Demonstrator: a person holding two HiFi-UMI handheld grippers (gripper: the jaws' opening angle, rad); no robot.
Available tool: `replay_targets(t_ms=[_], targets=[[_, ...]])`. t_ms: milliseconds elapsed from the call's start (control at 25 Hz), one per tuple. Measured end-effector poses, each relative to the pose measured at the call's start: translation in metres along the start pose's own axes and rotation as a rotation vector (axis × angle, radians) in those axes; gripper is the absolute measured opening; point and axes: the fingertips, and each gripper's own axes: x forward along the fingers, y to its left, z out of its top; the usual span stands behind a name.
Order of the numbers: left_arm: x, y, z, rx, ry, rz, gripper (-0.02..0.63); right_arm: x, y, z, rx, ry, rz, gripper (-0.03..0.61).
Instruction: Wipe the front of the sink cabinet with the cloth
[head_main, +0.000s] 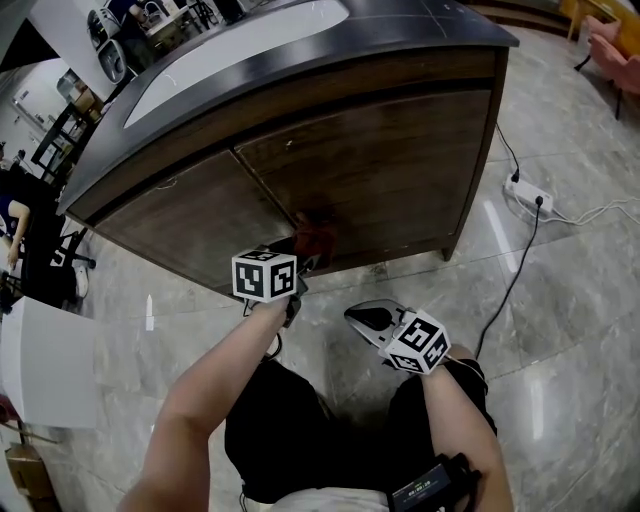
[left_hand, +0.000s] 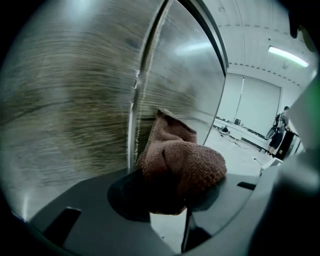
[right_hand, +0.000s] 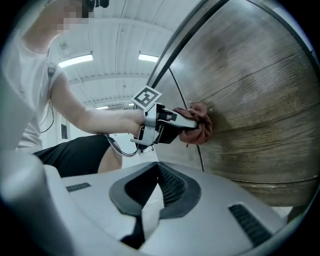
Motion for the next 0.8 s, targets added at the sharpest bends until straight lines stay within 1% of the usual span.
replay_targets(t_ms=[360,560,680,800], targets=[[0.046,-0.05,0.011,0.092,0.041,-0.101,0.135,-0.012,0.01,-0.003,0.007,0.022,0.024,0.012],[0.076,-0.082,0.015,0.181,0.059,-0.161,0.135,-0.028,0.014,-0.002,-0.002,0.023,0.021,0.012],[0.092,-0.1,0.016,0.221,0.057,-0.199,0.135,-0.042,0.014,0.007,-0.02,-0.01,0.002,0.012],[0.108,-0.12,0.02,0.238,0.041,-0.244,0.135,-0.063,0.007,0.021,-0.038,-0.07,-0.05,0.012]])
